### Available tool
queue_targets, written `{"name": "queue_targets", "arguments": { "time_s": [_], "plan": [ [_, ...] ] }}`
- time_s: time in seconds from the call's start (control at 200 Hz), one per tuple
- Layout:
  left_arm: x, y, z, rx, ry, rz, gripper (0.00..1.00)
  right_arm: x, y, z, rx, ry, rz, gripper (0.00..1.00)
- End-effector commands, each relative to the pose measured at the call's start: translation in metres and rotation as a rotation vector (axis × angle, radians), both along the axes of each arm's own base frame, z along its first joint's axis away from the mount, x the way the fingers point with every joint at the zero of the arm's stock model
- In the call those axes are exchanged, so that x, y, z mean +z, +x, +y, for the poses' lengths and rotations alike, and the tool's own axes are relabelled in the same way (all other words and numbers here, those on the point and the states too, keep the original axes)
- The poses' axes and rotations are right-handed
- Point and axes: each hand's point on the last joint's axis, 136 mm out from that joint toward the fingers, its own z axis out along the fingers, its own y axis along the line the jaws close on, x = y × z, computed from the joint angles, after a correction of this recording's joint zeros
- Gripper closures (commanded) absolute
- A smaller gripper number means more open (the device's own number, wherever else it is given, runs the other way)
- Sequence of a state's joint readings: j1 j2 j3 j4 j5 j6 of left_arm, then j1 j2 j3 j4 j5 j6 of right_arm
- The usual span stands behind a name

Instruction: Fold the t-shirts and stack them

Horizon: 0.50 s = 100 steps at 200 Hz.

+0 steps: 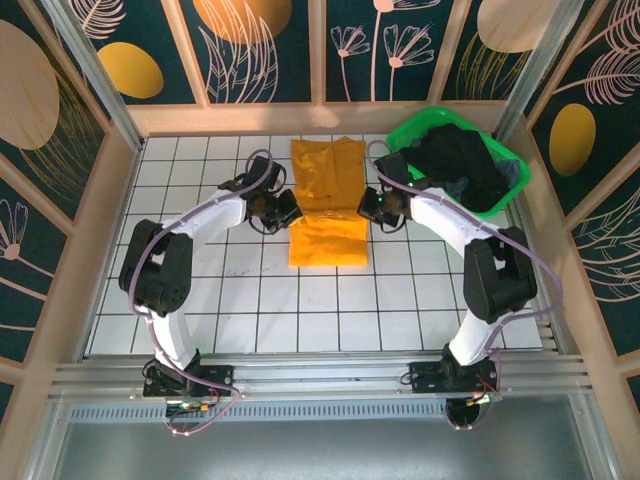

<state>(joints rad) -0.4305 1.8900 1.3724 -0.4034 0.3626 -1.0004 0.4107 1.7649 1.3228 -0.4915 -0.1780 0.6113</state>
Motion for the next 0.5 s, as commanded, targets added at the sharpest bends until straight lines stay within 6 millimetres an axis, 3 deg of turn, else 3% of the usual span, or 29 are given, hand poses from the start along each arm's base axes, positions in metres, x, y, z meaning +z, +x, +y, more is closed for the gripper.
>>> {"name": "queue_targets", "arguments": {
  "time_s": [0.0, 0.295, 0.35, 0.46, 0.495],
  "plan": [
    [-0.003, 0.022, -0.001, -0.024, -0.005, -0.026, 1.00, -0.003, 0.024, -0.005, 0.003, -0.036, -0.026, 1.00],
    [-0.023, 0.064, -0.002, -0.019, -0.006, -0.017, 1.00, -0.023, 0.065, -0.004, -0.014, -0.051, -0.015, 1.00],
    [-0.028, 0.070, -0.001, -0.019, 0.015, -0.014, 0.93, -0.024, 0.071, -0.001, -0.003, -0.041, -0.025, 1.00],
    [-0.022, 0.081, 0.008, -0.005, 0.078, -0.043, 0.58, -0.021, 0.081, 0.000, 0.006, -0.048, -0.046, 0.62],
    [-0.017, 0.083, 0.011, 0.003, 0.093, -0.057, 0.45, -0.020, 0.082, -0.003, 0.001, -0.060, -0.049, 0.43]
  ]
}}
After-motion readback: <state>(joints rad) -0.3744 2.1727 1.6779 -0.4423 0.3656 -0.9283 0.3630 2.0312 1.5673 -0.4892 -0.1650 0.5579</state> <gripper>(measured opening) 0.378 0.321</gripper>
